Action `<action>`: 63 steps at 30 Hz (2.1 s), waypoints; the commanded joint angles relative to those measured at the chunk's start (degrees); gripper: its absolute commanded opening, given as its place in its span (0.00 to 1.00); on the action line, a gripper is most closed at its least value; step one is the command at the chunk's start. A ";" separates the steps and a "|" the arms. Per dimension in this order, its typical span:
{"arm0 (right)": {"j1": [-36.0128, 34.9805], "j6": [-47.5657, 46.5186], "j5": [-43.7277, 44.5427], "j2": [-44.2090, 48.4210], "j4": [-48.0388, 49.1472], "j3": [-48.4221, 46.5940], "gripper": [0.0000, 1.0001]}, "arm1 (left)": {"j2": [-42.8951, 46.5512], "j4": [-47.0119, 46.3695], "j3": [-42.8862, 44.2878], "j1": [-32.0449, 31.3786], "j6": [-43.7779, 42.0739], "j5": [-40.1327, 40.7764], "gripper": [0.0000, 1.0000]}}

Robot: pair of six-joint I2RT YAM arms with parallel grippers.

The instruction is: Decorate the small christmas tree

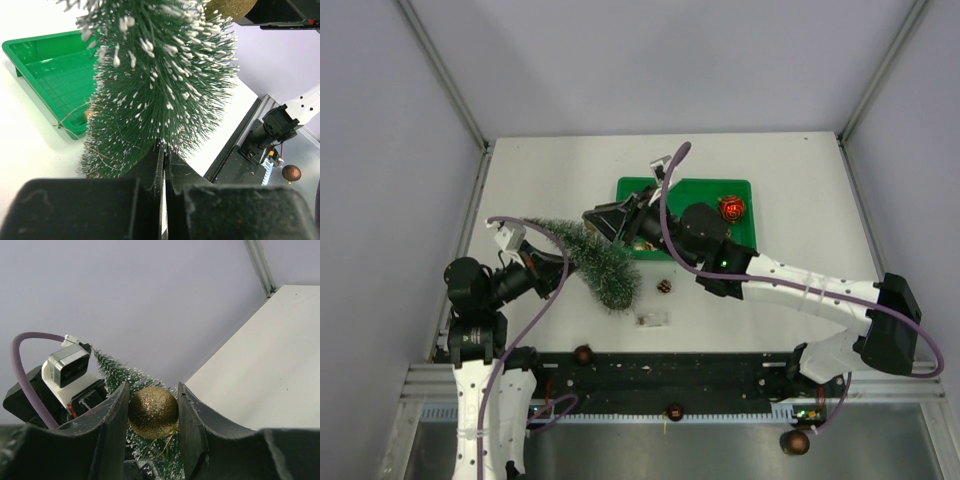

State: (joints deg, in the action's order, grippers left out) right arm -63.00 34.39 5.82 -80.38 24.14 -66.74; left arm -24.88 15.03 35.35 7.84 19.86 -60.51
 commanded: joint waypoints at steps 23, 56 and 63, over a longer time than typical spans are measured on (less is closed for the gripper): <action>-2.82 4.28 4.63 6.99 8.46 10.05 0.24 | -0.17 -3.07 1.21 0.07 2.64 -0.66 0.00; -7.57 7.52 19.05 -1.53 20.33 8.12 0.11 | -0.60 -3.16 1.38 0.07 2.91 -1.54 0.00; -8.10 12.10 17.64 -2.24 21.83 7.94 0.08 | -0.69 -3.34 1.47 0.07 2.82 -1.54 0.00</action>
State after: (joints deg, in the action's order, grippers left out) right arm -70.02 42.98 24.77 -82.13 42.46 -56.29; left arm -25.30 13.74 35.35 7.84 22.41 -60.58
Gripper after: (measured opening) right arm 0.388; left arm 0.019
